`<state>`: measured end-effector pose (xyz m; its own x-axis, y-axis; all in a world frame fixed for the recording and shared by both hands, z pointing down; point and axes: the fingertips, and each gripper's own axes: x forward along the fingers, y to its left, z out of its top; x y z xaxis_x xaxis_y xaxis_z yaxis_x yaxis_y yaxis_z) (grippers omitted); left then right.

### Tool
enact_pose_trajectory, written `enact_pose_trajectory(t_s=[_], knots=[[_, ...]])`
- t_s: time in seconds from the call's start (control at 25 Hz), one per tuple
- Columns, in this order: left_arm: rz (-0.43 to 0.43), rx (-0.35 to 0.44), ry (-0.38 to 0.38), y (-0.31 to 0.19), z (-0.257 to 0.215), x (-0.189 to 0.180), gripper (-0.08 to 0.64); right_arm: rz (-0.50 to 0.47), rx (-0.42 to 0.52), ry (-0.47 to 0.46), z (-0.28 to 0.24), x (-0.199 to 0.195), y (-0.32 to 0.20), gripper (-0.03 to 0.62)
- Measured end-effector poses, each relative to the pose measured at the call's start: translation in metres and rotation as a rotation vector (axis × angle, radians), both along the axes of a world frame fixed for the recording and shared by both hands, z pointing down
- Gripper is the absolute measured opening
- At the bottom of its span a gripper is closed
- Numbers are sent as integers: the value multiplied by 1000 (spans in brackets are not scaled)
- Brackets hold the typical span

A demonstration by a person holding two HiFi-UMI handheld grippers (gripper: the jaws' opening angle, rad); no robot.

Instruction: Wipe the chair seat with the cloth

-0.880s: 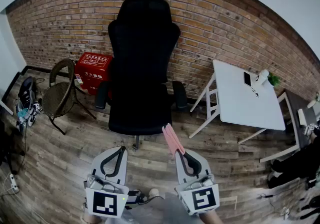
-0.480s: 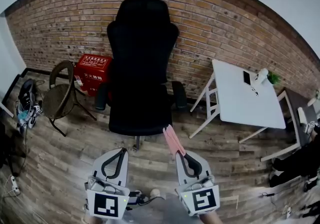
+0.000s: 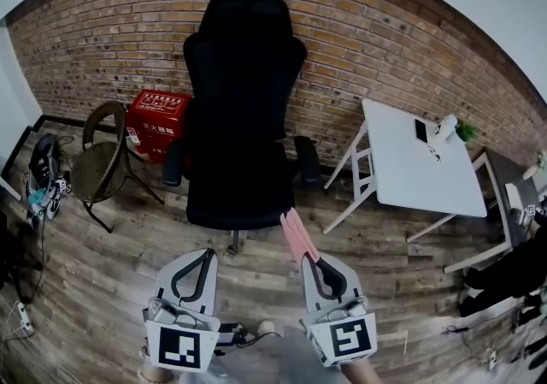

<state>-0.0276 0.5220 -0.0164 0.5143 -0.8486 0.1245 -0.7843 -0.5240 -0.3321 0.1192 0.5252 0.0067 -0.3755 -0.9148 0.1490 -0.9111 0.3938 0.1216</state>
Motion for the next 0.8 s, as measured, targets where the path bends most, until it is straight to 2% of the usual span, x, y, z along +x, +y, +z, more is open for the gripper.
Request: enact_pose_trajectory(t_s=[0.24, 0.52, 0.8], knots=[[8, 22, 27, 2, -2, -14, 18, 27, -4, 15, 1, -10, 4, 49], [16, 36, 17, 8, 2, -30, 18, 49, 4, 20, 11, -24, 17, 49], [4, 43, 15, -6, 0, -33, 18, 57, 3, 26, 15, -19, 3, 49]])
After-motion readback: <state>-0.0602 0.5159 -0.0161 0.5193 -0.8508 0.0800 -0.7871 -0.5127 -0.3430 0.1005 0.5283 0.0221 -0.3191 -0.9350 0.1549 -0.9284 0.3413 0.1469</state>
